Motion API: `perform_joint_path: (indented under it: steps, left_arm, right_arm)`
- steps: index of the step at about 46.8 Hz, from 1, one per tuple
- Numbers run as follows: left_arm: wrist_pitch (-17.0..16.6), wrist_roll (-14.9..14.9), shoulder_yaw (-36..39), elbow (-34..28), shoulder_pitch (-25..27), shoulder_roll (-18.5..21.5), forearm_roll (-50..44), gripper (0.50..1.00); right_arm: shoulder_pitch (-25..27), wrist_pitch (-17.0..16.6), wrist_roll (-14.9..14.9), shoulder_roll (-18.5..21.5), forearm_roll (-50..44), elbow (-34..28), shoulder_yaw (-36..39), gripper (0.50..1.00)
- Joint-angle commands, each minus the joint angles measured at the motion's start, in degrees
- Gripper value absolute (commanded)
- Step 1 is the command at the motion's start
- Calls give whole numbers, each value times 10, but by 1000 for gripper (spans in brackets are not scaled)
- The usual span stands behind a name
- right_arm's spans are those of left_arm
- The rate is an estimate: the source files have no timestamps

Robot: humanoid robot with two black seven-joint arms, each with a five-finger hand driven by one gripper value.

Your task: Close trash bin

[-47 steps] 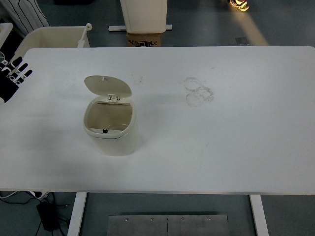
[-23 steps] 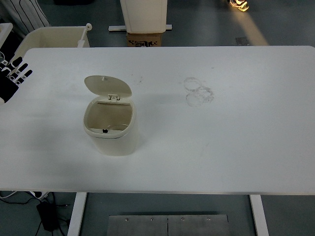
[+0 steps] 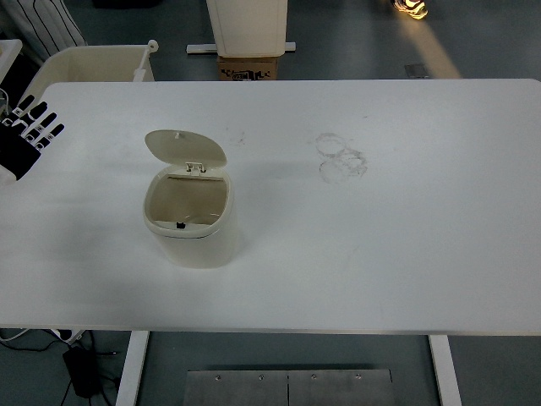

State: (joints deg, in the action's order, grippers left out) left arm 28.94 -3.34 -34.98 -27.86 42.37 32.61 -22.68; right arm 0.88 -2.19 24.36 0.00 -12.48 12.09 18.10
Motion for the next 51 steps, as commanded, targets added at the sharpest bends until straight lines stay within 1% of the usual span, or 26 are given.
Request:
perform_joint_path:
  steps: [1,30,34,39,46,48,51]
  left_arm:
    - [-1,0,0,0,1,0,0,1000]
    - [-5,-1,-1,0,0,-6,-2,1000]
    - [-10,0,0,0,1,-6,-1,1000]
    - [-25,2,1,0,3,-3,1,1000]
    - [-28,9,3,-1,23,2,3,1000]
    - [-35,11,3,-2,34,3,4,1000]
    - [-47,21,3,-2,55,4,4,1000]
  right_arm:
    - [0,0,0,0,0,0,0,991]
    - [0,0,0,0,0,0,1,991]
    - [0,0,0,0,0,0,1,991]
    - [0,0,0,0,0,0,0,991]
    - [0,0,0,0,0,0,0,991]
    - [0,0,0,0,0,0,0,991]
    - [0,0,0,0,0,0,0,993]
